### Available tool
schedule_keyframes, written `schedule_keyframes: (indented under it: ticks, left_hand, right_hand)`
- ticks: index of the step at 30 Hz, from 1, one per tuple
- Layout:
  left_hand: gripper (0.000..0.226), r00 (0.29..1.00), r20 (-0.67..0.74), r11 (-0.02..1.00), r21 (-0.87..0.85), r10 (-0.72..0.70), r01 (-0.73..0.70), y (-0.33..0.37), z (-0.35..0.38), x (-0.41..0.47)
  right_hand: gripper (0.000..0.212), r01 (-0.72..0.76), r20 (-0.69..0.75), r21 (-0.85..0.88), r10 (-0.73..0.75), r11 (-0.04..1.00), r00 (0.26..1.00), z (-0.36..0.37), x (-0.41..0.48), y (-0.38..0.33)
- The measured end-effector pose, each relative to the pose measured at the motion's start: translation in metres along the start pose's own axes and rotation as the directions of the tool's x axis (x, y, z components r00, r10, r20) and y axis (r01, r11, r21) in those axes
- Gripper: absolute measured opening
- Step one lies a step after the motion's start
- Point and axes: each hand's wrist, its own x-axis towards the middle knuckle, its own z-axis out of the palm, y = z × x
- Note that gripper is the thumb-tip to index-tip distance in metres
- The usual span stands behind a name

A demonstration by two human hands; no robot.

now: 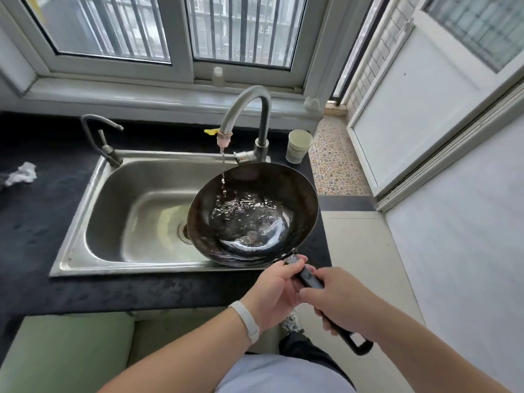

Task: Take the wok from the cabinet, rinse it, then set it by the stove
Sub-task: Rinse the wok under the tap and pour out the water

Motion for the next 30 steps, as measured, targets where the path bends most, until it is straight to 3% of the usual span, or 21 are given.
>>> schedule_keyframes:
  ticks: [5, 15, 30]
  left_hand:
    - [0.019, 0.998, 0.039, 0.999, 0.009, -0.052, 0.051, -0.005, 0.002, 0.005]
    - [0.028, 0.994, 0.072, 0.996, 0.026, -0.084, 0.082, -0.003, 0.005, 0.001]
    - [0.027, 0.999, -0.006, 0.997, -0.068, -0.043, 0.042, 0.012, -0.031, -0.009]
  right_hand:
    - [0.010, 0.005, -0.068, -0.061, -0.010, 0.998, 0.998, 0.004, -0.007, 0.009]
    - [0.021, -0.021, -0.173, -0.258, -0.025, 0.966, 0.985, 0.014, -0.010, 0.013]
    - [0.016, 0.062, -0.063, -0.316, -0.086, 0.947, 0.994, 0.033, 0.015, -0.010]
